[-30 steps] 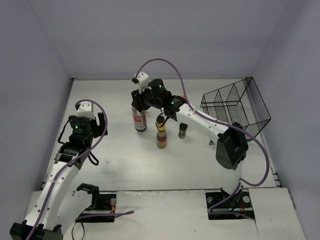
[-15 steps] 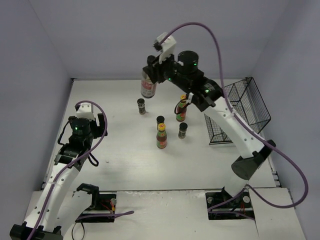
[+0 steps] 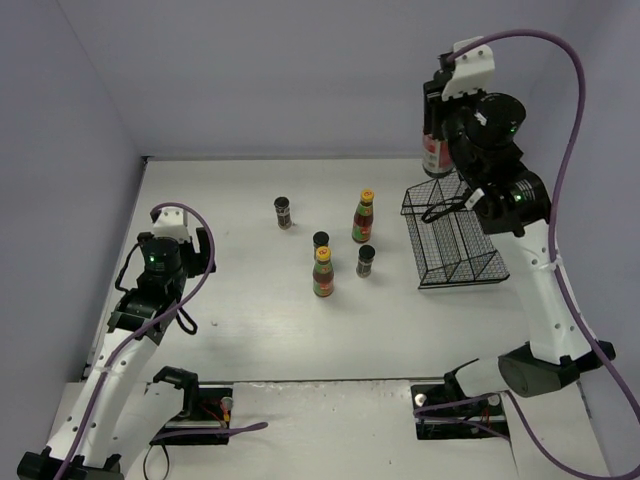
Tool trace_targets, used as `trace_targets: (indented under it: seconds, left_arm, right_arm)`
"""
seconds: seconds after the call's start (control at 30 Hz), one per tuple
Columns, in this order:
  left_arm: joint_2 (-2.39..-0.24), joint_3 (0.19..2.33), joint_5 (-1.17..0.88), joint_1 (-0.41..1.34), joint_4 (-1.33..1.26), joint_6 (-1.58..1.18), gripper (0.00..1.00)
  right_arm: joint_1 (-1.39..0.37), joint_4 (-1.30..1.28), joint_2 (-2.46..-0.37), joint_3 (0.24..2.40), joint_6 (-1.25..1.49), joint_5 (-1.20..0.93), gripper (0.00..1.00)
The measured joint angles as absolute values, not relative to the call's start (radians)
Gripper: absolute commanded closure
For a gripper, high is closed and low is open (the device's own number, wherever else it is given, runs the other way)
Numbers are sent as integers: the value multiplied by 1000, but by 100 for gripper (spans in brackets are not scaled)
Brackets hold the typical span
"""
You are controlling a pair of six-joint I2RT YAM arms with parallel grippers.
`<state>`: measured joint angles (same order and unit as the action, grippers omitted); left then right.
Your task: Organize the condiment bottles
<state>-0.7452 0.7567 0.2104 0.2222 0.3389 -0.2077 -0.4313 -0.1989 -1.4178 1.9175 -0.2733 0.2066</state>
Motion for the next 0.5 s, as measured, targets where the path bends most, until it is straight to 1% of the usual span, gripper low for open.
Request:
trace_targets:
  seconds: [0.1, 0.2, 0.37, 0.5]
  left_arm:
    - [-743, 757, 210, 226, 339, -204, 23]
    - [-742, 757, 210, 232, 339, -196, 23]
    - [-741, 757, 210, 242, 339, -190, 23]
    - [-741, 757, 210, 244, 339, -190, 23]
  right_arm:
    - [-371, -197, -1375, 1875, -287, 243, 100]
    - [-263, -195, -1350, 1829, -279, 255, 100]
    - [-52, -199, -1344, 1749, -227, 228, 100]
    - [53, -188, -1347, 1685, -178, 200, 100]
